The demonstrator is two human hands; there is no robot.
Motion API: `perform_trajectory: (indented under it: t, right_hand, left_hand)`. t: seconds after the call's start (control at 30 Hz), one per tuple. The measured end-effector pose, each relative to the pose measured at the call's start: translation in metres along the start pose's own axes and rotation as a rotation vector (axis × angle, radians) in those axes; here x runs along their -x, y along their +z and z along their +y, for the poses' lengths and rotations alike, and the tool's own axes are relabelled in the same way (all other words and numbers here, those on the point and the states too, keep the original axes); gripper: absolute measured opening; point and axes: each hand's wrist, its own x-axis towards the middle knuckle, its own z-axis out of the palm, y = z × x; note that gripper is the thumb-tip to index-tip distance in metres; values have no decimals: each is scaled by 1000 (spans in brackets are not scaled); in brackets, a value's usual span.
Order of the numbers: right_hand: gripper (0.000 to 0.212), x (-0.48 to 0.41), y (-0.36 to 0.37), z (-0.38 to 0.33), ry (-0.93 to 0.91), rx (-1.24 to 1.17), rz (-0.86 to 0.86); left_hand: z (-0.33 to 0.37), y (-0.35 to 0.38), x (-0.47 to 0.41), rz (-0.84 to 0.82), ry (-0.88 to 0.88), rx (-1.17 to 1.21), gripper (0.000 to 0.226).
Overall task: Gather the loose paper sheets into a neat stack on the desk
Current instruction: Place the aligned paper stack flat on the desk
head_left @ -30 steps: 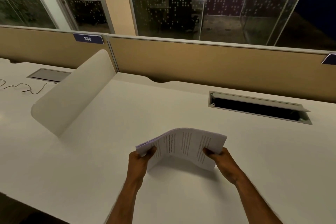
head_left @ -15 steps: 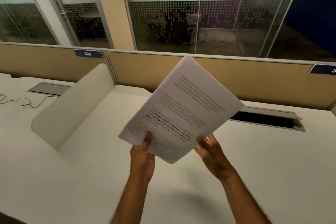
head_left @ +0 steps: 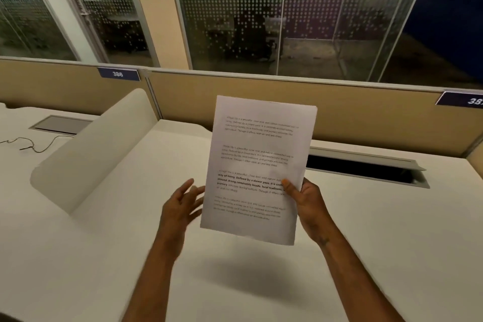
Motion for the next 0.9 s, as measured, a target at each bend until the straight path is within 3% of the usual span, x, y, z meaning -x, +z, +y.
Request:
perform_trajectory:
  t: [0.07,0.13,0.23,0.4,0.63,0.9]
  right_hand:
    - [30,-4,-2,1,31,60,-23]
    - [31,-10,-2,4,56,102,-31]
    - [26,-23,-3,13,113,81,-16]
    - [27,-55,-2,29,172,132,50]
    - [31,-112,12,64,152,303,345]
    - [36,-198,16,103,195,498,493]
  left_hand:
    - [7,11,-8,-116,12,-213,56]
    - [4,28,-15,-172,33,-321,37]
    - [-11,47,-30,-48,74,-384,23]
    - [-27,58,-70,38,18,-428,17]
    - [-49,66,-154,-38,-86,-482,21]
    - [-81,89,-249,-107,-155,-596,25]
